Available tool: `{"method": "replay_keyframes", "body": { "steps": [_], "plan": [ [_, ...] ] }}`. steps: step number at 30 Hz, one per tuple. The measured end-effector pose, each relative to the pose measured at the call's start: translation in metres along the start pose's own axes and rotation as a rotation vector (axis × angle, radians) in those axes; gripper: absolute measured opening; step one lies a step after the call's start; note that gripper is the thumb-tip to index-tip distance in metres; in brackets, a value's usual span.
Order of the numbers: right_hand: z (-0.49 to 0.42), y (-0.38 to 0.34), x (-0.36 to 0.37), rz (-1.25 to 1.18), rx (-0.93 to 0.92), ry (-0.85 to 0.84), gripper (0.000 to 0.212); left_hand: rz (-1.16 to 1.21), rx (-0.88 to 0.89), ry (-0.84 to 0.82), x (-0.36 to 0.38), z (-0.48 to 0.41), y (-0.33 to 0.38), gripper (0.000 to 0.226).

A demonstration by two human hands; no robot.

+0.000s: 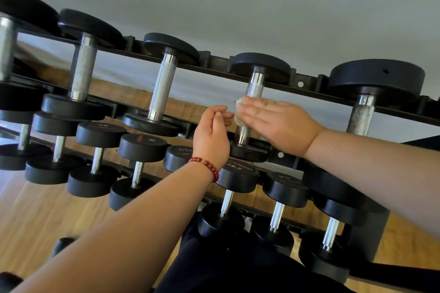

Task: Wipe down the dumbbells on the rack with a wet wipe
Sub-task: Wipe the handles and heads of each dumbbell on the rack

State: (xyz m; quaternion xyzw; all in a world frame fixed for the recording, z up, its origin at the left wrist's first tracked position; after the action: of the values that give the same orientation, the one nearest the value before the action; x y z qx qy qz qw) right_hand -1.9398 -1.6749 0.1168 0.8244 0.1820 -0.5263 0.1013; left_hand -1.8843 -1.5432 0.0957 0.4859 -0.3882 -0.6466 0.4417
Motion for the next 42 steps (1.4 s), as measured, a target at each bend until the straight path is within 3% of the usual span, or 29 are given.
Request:
{"method": "replay_keyframes", "body": {
  "steps": [2,6,11,16,20,24,30,32,35,42],
  "plan": [
    [-0.003,0.008,-0.007,0.005,-0.06,0.009,0.04,0.005,-0.001,0.003,0.0,0.0,0.0,0.026],
    [-0.02,0.028,-0.008,0.031,0.207,0.129,0.038,0.014,-0.009,0.008,0.0,-0.001,-0.002,0.027],
    [-0.001,-0.007,-0.003,-0.079,-0.075,-0.008,0.037,0.018,0.006,0.0,0.0,-0.001,-0.002,0.028],
    [-0.002,0.014,0.002,-0.116,0.012,-0.015,0.039,0.014,0.002,0.003,0.0,-0.002,-0.003,0.029],
    [0.005,-0.011,-0.001,-0.225,-0.245,-0.116,0.037,0.022,0.008,-0.008,0.0,-0.002,-0.003,0.029],
    [-0.003,0.006,-0.003,-0.157,-0.067,-0.031,0.039,0.014,0.01,-0.005,0.0,-0.004,-0.004,0.029],
    [0.004,-0.012,-0.004,-0.19,-0.057,-0.056,0.04,0.014,0.004,-0.018,0.0,-0.003,-0.002,0.029],
    [0.003,-0.008,-0.011,-0.167,0.095,0.022,0.04,0.007,0.002,-0.021,0.0,-0.004,-0.003,0.029],
    [0.004,0.004,-0.024,-0.181,0.484,0.191,0.038,-0.002,-0.008,-0.031,0.001,-0.004,-0.003,0.029],
    [0.01,-0.018,-0.008,-0.479,1.326,0.247,0.04,-0.011,-0.009,-0.055,0.001,-0.004,0.0,0.029]
  ]
}}
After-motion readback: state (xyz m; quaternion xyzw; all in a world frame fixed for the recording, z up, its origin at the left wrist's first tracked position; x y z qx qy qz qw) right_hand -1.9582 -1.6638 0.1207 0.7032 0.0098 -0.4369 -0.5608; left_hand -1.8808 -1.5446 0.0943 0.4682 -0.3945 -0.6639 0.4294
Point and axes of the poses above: each hand's wrist, its own z-axis away from the middle knuckle, its own x-axis out of the palm, y = z × x, the point moved 6 cm from there along -z, towards the middle knuckle, and after that the axes turned 13 degrees about y, right-handed, at the moved point
